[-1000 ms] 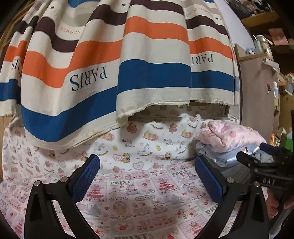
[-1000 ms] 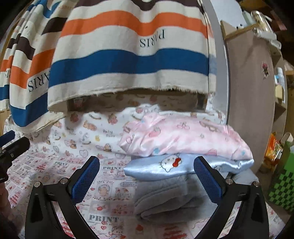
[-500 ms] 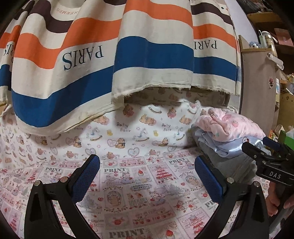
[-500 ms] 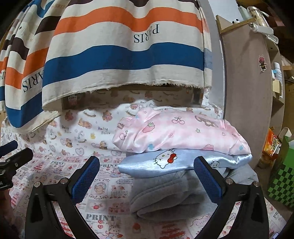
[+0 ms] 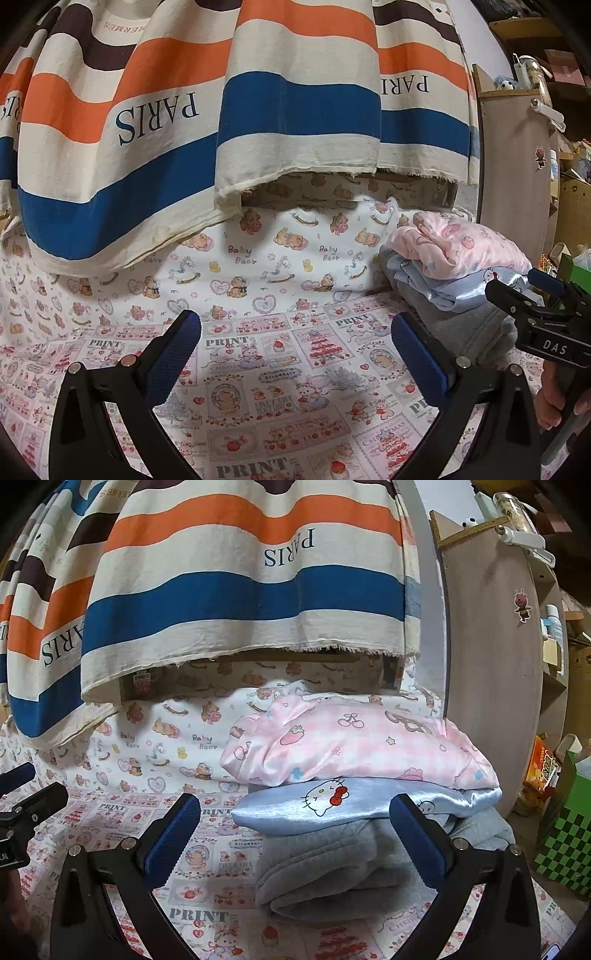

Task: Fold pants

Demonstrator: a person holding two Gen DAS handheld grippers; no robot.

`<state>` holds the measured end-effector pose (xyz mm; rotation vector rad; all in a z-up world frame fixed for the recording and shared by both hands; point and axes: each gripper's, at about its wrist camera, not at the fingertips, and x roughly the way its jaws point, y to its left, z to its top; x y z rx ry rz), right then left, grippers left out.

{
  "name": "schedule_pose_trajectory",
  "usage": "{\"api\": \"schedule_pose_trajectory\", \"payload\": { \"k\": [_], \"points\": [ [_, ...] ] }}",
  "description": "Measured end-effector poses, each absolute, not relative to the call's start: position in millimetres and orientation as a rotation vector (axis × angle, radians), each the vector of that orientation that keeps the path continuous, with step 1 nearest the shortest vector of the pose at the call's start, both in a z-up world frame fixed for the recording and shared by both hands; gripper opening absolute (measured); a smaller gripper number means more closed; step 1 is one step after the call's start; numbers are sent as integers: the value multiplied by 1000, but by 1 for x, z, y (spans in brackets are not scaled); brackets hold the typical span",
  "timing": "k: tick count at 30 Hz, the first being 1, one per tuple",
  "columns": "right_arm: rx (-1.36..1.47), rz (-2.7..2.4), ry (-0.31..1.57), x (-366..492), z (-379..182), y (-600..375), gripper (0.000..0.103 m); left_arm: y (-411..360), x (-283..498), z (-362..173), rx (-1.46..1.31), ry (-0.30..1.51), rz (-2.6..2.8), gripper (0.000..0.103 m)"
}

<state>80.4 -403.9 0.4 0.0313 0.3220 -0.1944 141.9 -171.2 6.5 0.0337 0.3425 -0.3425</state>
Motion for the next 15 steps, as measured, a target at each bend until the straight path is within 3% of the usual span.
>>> {"api": "schedule_pose_trajectory", "payload": {
  "k": [15],
  "points": [
    [29,-187,322,80,0,-403,103,-172,142,7,36,342,-343,102]
  ]
}}
